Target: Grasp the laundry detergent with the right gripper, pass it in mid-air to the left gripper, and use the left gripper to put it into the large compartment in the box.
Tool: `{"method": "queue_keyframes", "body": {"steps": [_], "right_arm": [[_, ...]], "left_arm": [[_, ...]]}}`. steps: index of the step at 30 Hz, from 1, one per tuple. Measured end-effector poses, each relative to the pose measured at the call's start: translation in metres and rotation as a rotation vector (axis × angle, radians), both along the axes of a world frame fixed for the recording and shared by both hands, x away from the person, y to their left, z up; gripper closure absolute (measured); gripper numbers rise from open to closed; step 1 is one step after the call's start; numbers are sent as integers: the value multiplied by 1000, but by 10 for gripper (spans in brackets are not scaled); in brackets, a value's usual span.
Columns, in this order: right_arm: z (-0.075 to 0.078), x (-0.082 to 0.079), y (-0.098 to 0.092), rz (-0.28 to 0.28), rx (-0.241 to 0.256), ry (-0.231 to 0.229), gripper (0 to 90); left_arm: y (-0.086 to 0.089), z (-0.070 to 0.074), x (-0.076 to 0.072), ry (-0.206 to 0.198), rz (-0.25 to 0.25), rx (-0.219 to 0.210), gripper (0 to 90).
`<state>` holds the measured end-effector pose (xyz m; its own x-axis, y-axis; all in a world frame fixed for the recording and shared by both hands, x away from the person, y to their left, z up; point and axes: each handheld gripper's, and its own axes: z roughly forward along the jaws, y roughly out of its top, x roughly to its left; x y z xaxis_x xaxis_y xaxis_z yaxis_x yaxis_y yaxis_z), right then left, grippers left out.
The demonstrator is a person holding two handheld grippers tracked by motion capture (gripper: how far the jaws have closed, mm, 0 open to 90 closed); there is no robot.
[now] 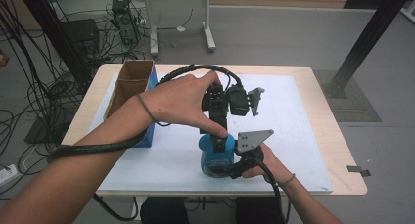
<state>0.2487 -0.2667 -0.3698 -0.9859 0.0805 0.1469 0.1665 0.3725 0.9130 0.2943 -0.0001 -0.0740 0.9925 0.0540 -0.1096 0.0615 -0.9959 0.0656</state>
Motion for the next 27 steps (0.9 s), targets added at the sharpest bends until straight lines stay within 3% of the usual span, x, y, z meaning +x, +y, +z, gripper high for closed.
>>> {"method": "queue_keyframes", "body": {"steps": [27], "right_arm": [[-2, -1, -4, -10, 21, -4, 426]], "left_arm": [[0, -6, 4, 13, 7, -4, 58]]}}
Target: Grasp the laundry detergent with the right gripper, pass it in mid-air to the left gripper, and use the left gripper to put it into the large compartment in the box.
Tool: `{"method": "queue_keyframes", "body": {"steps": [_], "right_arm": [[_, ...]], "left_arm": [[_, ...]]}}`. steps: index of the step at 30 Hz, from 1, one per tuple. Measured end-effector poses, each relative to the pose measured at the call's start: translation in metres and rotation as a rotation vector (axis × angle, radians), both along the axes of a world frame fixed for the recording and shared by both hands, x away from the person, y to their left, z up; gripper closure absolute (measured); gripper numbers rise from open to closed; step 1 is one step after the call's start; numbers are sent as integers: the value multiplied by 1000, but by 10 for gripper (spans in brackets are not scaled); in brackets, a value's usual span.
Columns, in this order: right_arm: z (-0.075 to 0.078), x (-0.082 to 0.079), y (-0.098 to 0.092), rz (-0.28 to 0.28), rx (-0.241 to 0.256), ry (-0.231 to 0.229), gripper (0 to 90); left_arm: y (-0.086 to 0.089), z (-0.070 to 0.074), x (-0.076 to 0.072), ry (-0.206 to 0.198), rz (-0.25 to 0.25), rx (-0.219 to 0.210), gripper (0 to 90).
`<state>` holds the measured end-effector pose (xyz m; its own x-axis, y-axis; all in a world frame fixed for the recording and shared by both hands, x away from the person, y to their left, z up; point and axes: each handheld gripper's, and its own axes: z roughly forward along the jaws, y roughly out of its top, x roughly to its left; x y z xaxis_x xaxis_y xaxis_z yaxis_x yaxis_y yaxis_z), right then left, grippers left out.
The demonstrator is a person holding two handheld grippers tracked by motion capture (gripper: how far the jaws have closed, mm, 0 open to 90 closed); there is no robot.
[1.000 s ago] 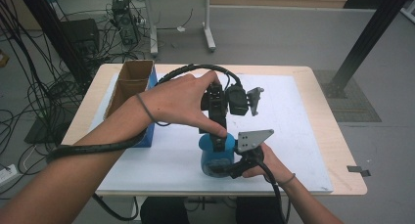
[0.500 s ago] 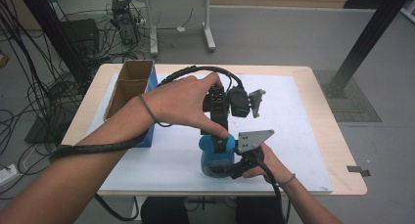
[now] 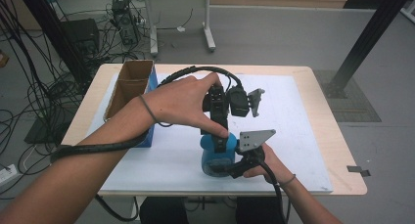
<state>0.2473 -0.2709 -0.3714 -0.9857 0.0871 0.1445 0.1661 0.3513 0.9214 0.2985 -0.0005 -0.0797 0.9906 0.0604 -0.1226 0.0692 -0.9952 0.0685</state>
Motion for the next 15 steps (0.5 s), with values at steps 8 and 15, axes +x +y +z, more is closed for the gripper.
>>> {"method": "queue_keyframes", "body": {"steps": [8, 15], "right_arm": [[0, -1, -2, -4, 3, 1, 426], [1, -2, -2, -10, 1, 2, 426]], "left_arm": [[0, 0, 1, 3, 1, -5, 57], [1, -3, 3, 8, 6, -4, 57]]}}
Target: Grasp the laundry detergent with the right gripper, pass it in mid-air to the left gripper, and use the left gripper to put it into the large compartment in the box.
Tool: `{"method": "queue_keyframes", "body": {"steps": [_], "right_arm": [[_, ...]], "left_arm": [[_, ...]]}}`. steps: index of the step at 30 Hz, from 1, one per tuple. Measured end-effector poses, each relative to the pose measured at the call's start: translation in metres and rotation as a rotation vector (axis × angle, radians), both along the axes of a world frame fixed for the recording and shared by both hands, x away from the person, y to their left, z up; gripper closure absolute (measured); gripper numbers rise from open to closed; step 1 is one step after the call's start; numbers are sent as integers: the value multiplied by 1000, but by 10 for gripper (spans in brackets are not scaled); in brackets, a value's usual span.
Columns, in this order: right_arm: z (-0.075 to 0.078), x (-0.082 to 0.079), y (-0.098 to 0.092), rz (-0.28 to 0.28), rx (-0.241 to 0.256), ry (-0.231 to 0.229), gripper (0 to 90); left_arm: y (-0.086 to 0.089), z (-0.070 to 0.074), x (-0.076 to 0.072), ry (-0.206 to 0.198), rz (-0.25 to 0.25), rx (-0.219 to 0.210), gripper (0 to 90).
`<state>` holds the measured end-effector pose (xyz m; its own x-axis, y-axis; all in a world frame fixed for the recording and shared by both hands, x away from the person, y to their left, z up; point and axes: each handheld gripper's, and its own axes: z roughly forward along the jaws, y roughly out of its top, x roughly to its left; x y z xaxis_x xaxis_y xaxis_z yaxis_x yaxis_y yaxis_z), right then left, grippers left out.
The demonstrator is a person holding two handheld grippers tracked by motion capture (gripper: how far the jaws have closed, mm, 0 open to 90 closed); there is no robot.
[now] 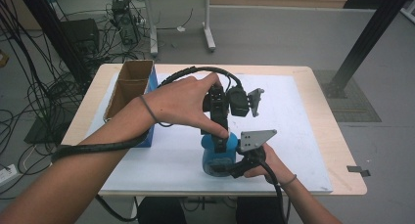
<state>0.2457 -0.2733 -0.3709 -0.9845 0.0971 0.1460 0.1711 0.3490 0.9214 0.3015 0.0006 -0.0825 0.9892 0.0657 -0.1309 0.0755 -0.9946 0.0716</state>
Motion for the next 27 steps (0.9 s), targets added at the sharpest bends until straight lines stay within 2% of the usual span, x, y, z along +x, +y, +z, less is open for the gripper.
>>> {"method": "queue_keyframes", "body": {"steps": [27], "right_arm": [[2, 1, 1, -2, -5, -1, 426]], "left_arm": [[1, -2, 0, 3, -1, 4, 57]]}}
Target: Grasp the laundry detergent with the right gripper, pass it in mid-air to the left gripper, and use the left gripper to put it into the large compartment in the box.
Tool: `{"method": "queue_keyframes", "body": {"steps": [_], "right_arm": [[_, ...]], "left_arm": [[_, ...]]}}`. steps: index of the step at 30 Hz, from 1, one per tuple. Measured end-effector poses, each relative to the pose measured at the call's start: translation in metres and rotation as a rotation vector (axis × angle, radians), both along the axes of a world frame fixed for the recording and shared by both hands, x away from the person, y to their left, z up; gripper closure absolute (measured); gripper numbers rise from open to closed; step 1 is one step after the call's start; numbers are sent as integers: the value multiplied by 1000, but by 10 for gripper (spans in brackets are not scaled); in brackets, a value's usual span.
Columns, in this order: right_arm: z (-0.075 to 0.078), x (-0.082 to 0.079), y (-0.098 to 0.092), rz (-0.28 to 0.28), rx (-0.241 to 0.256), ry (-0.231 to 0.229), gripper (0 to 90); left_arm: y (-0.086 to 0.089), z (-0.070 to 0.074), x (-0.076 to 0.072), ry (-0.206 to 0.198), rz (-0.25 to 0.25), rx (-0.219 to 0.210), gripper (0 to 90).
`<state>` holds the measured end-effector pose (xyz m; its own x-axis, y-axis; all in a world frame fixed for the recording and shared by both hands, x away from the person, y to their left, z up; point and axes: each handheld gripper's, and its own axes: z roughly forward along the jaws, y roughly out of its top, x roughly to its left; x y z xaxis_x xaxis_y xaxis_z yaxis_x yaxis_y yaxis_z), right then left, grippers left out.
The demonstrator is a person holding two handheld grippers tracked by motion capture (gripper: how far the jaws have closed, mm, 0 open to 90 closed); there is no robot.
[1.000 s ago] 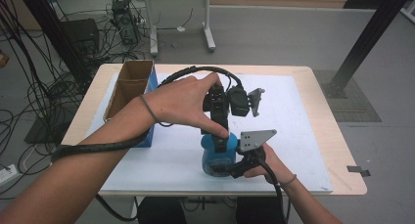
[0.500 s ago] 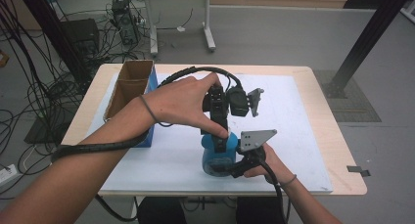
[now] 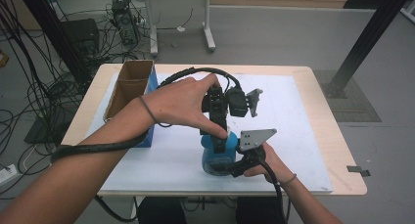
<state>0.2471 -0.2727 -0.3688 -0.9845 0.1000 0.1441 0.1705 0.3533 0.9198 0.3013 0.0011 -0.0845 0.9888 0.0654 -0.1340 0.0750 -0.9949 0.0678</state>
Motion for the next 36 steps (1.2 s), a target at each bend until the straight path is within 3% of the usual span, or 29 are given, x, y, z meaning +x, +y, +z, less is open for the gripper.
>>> {"method": "queue_keyframes", "body": {"steps": [17, 24, 36], "right_arm": [[-1, 0, -2, -9, 2, -1, 426], [0, -1, -1, -8, -2, -1, 426], [1, -1, 0, -8, -7, -5, 425]], "left_arm": [[1, 0, 1, 5, 3, -9, 57], [2, 0, -1, -12, 4, -7, 57], [3, -1, 1, 1, 7, -6, 60]]}}
